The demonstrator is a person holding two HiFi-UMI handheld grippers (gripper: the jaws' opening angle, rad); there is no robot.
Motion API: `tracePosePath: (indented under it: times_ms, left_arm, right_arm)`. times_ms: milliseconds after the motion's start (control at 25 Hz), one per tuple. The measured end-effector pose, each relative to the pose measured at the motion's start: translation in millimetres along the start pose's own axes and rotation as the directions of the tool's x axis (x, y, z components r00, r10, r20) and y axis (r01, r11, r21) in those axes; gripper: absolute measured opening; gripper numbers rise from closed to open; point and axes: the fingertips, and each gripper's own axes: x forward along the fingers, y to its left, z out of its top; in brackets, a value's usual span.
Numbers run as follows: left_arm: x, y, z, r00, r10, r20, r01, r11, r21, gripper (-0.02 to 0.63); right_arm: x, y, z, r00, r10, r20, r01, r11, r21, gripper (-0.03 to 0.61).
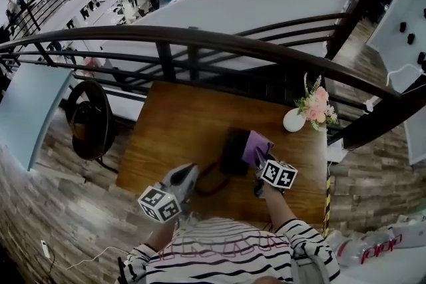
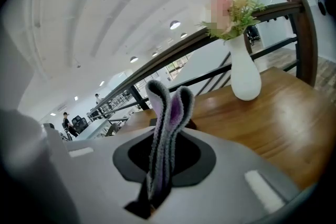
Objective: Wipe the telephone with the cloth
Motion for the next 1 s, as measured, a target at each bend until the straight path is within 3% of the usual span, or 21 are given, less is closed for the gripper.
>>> tracePosePath:
  times_ms: [240,400,600,800,1000]
  left_arm:
    - [-20.7,6.4,-0.3,0.999,0.044,0.022,-0.043,0.999,-0.007,0.003]
    - [-31.7,13.5,2.0,0.996,0.083,0.036,-0.082,0.997,-0.008,0.003]
    - [-35.6,13.9,3.2,0.994,0.103,0.041,-0.103,0.995,-0.015,0.003]
    - [-29.8,15.9,2.3,0.995,0.092,0.031,-0.092,0.996,-0.020,0.002]
    - [-7.4,7.8,-2.6,0.999,0.035,0.008,-0.034,0.999,-0.024,0.002]
  right_arm:
    - [22.2,72.6,-21.1,0.984,0.169,-0.053,-0.171,0.984,-0.043,0.038]
    - [49.4,90.4,-42.0,0.974,0.199,-0.109,-0.207,0.976,-0.062,0.038]
    - [68.6,69.1,-67.9,0.975,0.121,-0.188,-0.140,0.986,-0.091,0.038]
    - [60.4,37.9,-64.8,0.984,0.050,-0.173,-0.065,0.994,-0.084,0.037]
    - [41.0,-2.3,-53.0,0.990,-0.030,-0.135,0.023,0.998,-0.056,0.038]
